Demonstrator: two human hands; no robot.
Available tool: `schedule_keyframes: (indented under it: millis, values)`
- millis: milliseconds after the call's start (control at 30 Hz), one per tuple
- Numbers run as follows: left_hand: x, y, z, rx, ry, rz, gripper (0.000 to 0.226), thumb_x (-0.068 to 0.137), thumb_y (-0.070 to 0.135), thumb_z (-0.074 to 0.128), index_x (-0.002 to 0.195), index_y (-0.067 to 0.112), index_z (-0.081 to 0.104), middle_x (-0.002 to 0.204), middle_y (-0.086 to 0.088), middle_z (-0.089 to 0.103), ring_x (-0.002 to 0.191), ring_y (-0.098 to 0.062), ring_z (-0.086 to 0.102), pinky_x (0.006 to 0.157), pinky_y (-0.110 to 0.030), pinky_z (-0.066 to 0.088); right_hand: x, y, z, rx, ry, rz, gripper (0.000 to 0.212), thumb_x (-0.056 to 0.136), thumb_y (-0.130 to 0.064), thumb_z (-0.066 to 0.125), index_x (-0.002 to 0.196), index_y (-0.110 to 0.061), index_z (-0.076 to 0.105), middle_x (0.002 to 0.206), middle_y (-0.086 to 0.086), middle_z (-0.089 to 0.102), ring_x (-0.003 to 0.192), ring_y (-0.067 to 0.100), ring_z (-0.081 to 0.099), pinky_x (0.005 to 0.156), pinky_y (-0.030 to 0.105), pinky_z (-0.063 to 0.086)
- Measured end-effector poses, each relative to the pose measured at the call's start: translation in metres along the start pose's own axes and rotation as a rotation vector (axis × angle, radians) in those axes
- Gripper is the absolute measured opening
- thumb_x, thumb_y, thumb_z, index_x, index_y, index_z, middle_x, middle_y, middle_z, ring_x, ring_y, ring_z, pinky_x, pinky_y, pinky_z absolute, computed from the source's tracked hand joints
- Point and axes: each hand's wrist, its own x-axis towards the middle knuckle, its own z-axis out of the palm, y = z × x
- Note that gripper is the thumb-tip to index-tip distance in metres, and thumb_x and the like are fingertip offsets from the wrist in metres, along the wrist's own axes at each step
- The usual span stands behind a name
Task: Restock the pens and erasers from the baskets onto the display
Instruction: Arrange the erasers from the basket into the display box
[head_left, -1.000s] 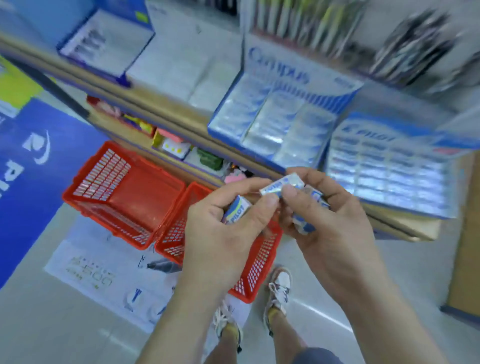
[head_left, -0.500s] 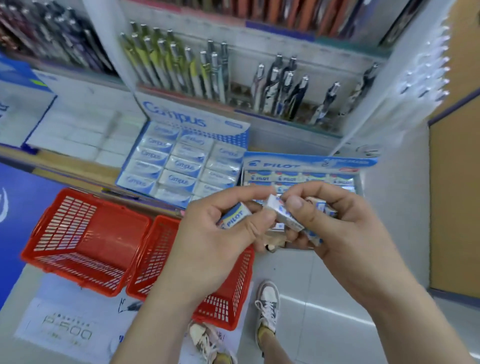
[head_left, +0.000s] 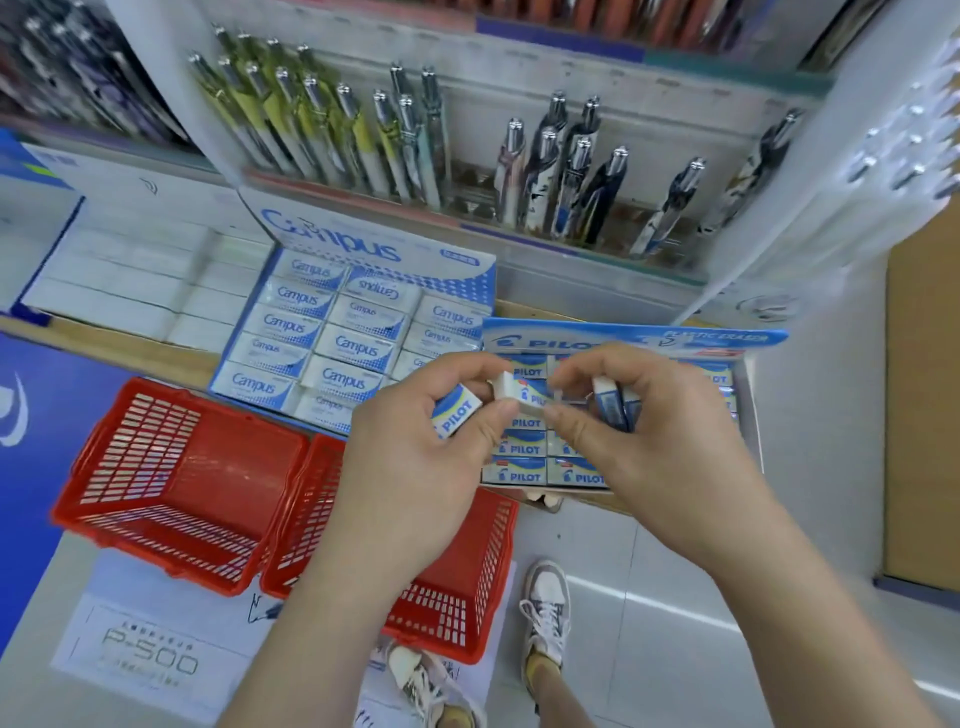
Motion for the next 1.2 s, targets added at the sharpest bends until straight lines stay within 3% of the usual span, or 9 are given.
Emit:
schedule_keyframes:
  millis: [133,200,333,400,533,733,1000,1100,1200]
  values:
    - [0.003,0.003,-0.001,-0.126,-0.012,-0.035,0.031,0.082,0.008,0.070,0.084,0.038,0.067,0.079,0.014,0.068,0.052,-0.003,0.061,0.056,-0.013,0.049,0.006,0.003,0.004,-0.116,-0.051,-0.039,0.026,0.079,-0.032,0.075,0.103,-0.030,0.070,0.084,-0.015,0.060,0.074,0.001,0.055,0.066,0.008,0.037]
    - [0.004,0.000,0.000,-0.078,-0.020,-0.017,0.029,0.083,0.012,0.069,0.088,0.040,0.067,0.081,0.017,0.068,0.057,0.000,0.062,0.061,-0.013,0.050,0.009,0.004,0.006,-0.190,-0.025,-0.078,0.023,0.079,-0.028,0.075,0.102,-0.026,0.072,0.082,-0.012,0.061,0.071,0.005,0.054,0.066,0.015,0.039]
    - [0.007,-0.009,-0.001,0.362,0.068,0.183,0.026,0.085,0.028,0.064,0.108,0.038,0.068,0.089,0.016,0.066,0.085,0.001,0.060,0.077,-0.015,0.044,0.010,0.008,0.017,-0.469,0.205,-0.184,0.024,0.072,-0.013,0.079,0.095,-0.012,0.072,0.085,0.006,0.066,0.069,0.030,0.063,0.063,0.033,0.049]
    - [0.008,-0.009,0.000,0.487,0.066,0.236,0.030,0.083,0.031,0.059,0.111,0.036,0.067,0.095,0.013,0.065,0.086,-0.007,0.061,0.074,-0.029,0.049,0.008,0.009,0.023,-0.478,0.253,-0.188,0.026,0.071,-0.012,0.080,0.095,-0.011,0.071,0.085,0.007,0.067,0.068,0.032,0.063,0.060,0.034,0.050]
    - [0.011,-0.004,0.003,0.589,0.097,0.279,0.029,0.082,0.030,0.057,0.109,0.034,0.068,0.098,0.009,0.067,0.081,-0.018,0.066,0.065,-0.038,0.055,0.008,0.009,0.032,-0.419,0.281,-0.168,0.024,0.074,-0.014,0.078,0.096,-0.013,0.070,0.089,0.004,0.069,0.072,0.030,0.064,0.061,0.032,0.048]
    - [0.014,-0.008,0.003,0.594,0.128,0.220,0.023,0.078,0.022,0.067,0.100,0.028,0.073,0.096,0.006,0.071,0.081,-0.020,0.068,0.067,-0.038,0.056,0.011,0.010,0.038,-0.380,0.333,-0.169,0.016,0.071,-0.009,0.077,0.080,-0.015,0.065,0.079,0.001,0.065,0.065,0.028,0.060,0.052,0.031,0.045]
    - [0.013,-0.009,0.001,0.545,0.126,0.175,0.025,0.083,0.024,0.069,0.106,0.031,0.071,0.099,0.008,0.070,0.089,-0.015,0.064,0.076,-0.035,0.052,0.011,0.011,0.037,-0.373,0.331,-0.191,0.005,0.080,-0.020,0.066,0.083,-0.017,0.068,0.082,-0.003,0.067,0.071,0.021,0.061,0.058,0.028,0.045]
    - [0.006,-0.005,0.000,0.429,0.163,0.168,0.029,0.082,0.031,0.065,0.110,0.037,0.068,0.093,0.011,0.067,0.088,-0.004,0.057,0.076,-0.023,0.043,0.005,0.005,0.025,-0.197,0.294,-0.134,0.007,0.082,-0.027,0.069,0.088,-0.023,0.070,0.083,-0.011,0.066,0.073,0.006,0.057,0.065,0.015,0.042]
    - [-0.005,0.003,0.003,0.339,0.103,0.166,0.039,0.083,0.035,0.063,0.122,0.042,0.060,0.095,0.011,0.070,0.087,-0.003,0.058,0.074,-0.020,0.043,-0.004,-0.010,0.011,0.329,0.055,0.056,0.013,0.080,-0.039,0.074,0.082,-0.026,0.071,0.071,-0.011,0.066,0.059,0.006,0.058,0.055,0.019,0.045]
